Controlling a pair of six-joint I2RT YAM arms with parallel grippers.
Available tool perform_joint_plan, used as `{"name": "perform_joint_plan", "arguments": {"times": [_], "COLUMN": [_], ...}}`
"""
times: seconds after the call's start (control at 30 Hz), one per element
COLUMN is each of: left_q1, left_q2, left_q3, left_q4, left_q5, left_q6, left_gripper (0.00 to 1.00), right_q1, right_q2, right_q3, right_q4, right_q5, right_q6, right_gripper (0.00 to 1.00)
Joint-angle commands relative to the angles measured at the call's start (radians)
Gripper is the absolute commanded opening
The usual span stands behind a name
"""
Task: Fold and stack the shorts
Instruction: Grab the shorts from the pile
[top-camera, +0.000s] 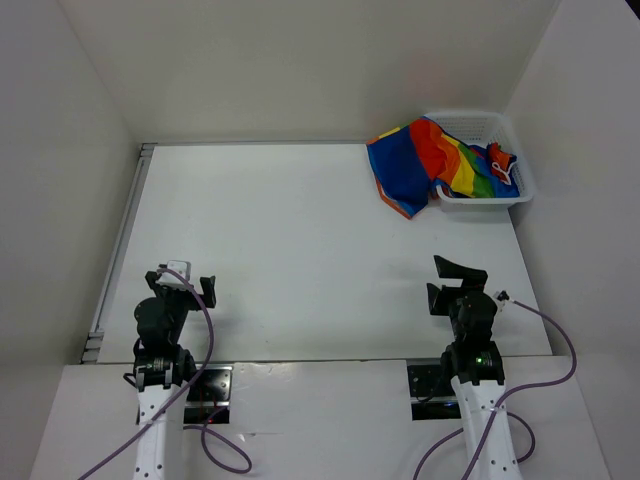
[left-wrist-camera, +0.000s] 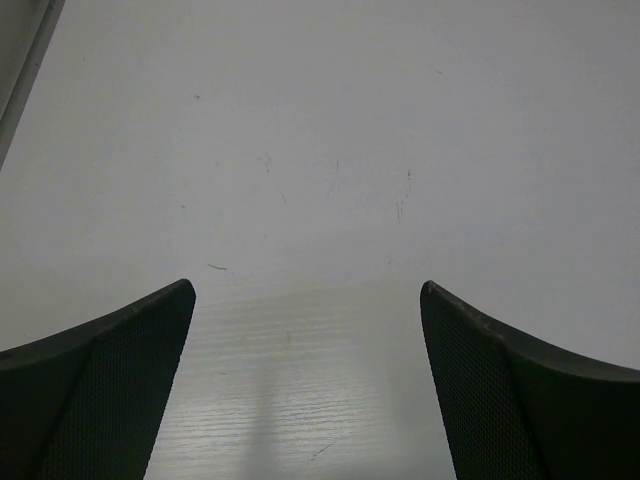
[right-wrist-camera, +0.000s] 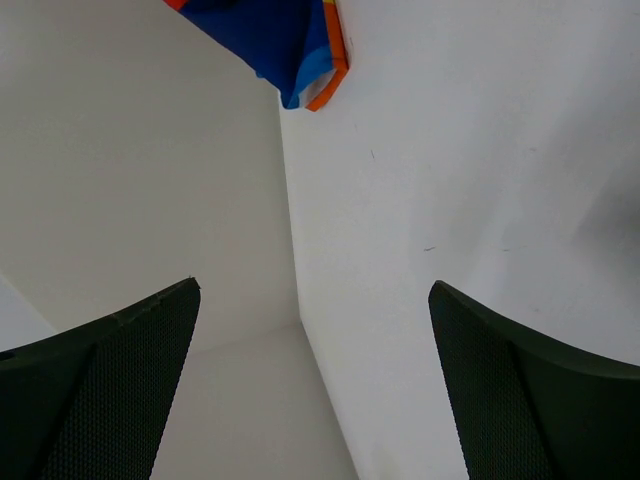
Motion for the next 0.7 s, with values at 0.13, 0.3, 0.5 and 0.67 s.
{"name": "perform_joint_plan", "arguments": {"times": [0.13, 0.3, 0.5, 0.67], "left_q1": [-0.003, -0.003, -0.003, -0.003], "left_q2": [-0.117, -0.117, -0.072, 0.314], "left_q3": [-0.028, 0.049, 0.096, 0.315], "left_q4": [0.046, 0.066, 0.282, 0.106], "left_q5": [0.028, 0.416, 0.287, 0.229], "left_q6": [0.003, 0.003, 0.003, 0.003], "left_gripper": [1.0, 1.0, 1.0, 1.0], "right_q1": [0.004, 0.004, 0.03, 0.156], "right_q2": [-0.013, -0.003, 0.568, 1.014], "right_q3": [-0.024, 0.101, 0.504, 0.908], "right_q4": [-0.027, 0.204, 0.12, 0.12], "right_q5": [-0.102, -0.109, 0.103, 0.494], "right_q6": [-0.038, -0.352, -0.693, -0.936], "right_gripper": [1.0, 1.0, 1.0, 1.0]}}
